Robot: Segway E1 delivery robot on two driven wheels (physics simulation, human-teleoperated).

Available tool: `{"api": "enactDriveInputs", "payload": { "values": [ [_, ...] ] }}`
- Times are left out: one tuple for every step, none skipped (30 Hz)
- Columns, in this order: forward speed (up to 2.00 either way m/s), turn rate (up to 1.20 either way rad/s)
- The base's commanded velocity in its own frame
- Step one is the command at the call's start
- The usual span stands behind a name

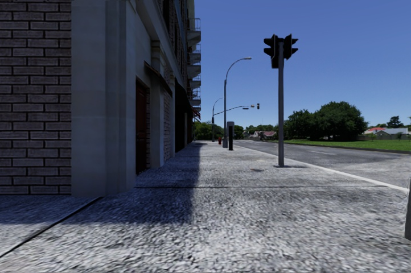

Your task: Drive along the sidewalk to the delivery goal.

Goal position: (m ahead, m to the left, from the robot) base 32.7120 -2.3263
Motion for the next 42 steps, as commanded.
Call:
{"api": "enactDriveInputs", "payload": {
  "values": [
    [2.0,0.0],
    [2.0,0.0],
    [2.0,0.0],
    [2.0,0.0],
    [2.0,0.0],
    [2.0,0.0],
    [2.0,0.0],
    [2.0,0.0],
    [2.0,0.0],
    [2.0,0.0],
    [2.0,0.0],
    [2.0,0.0],
    [2.0,0.0],
    [2.0,0.0],
    [2.0,0.0],
    [2.0,0.0],
    [2.0,0.0],
    [2.0,0.0],
    [2.0,0.0],
    [2.0,0.0],
    [2.0,0.0],
    [2.0,0.0],
    [2.0,0.0],
    [2.0,0.0],
    [2.0,0.0],
    [2.0,0.0],
    [2.0,0.0],
    [2.0,0.0],
    [2.0,0.0],
    [2.0,0.0],
    [2.0,0.0],
    [2.0,0.0],
    [2.0,0.0],
    [2.0,0.0],
    [2.0,0.0],
    [2.0,0.0],
    [2.0,0.0],
    [2.0,0.0],
    [2.0,0.0],
    [2.0,0.0],
    [2.0,0.0],
    [2.0,0.0]
  ]
}}
